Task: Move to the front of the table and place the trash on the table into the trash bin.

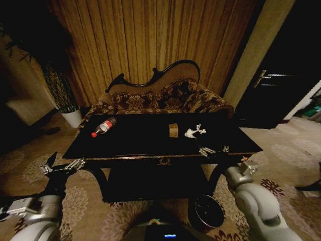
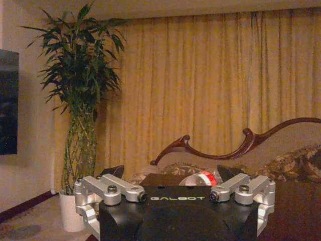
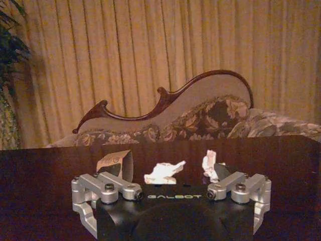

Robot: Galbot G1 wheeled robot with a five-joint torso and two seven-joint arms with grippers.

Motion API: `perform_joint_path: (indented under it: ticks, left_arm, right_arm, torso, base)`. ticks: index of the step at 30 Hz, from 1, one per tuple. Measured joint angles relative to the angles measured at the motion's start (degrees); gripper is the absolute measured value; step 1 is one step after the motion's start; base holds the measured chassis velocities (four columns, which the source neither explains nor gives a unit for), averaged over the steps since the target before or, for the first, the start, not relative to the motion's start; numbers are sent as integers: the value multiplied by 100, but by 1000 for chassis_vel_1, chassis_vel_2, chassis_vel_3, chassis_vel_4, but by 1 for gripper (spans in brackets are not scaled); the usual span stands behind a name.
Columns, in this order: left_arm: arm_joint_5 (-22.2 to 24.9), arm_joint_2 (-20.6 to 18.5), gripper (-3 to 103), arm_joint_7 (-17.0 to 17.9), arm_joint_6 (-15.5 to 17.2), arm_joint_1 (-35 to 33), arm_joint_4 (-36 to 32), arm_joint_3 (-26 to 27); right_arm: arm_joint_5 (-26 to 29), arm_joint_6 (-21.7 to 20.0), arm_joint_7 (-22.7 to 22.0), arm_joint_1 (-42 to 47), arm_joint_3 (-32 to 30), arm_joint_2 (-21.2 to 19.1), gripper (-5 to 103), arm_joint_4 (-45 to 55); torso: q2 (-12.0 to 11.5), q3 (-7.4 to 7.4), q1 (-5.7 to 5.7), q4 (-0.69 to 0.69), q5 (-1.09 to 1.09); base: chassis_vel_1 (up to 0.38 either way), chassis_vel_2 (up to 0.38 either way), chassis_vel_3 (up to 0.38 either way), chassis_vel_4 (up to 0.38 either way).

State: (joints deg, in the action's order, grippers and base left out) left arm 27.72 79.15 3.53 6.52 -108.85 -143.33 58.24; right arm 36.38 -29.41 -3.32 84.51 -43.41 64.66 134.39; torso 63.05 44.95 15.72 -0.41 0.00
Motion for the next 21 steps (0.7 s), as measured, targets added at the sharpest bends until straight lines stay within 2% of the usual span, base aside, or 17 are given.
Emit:
perform_joint_path:
  ticks: [9,21]
  left_arm:
    - [-47,16,100,8,72,25,0,-50]
    - [-102,35,100,91,134,50,4,-86]
  right_arm:
    - [358,-235,-84,-746,180,-563,100,-795]
    - [459,-462,-436,-1646,1048,-783,100,-1556]
  torso:
    - [-1,0,1,-1,0]
    - [-1,0,1,0,0]
  base:
    - [0,0,0,0]
    - [0,0,0,0]
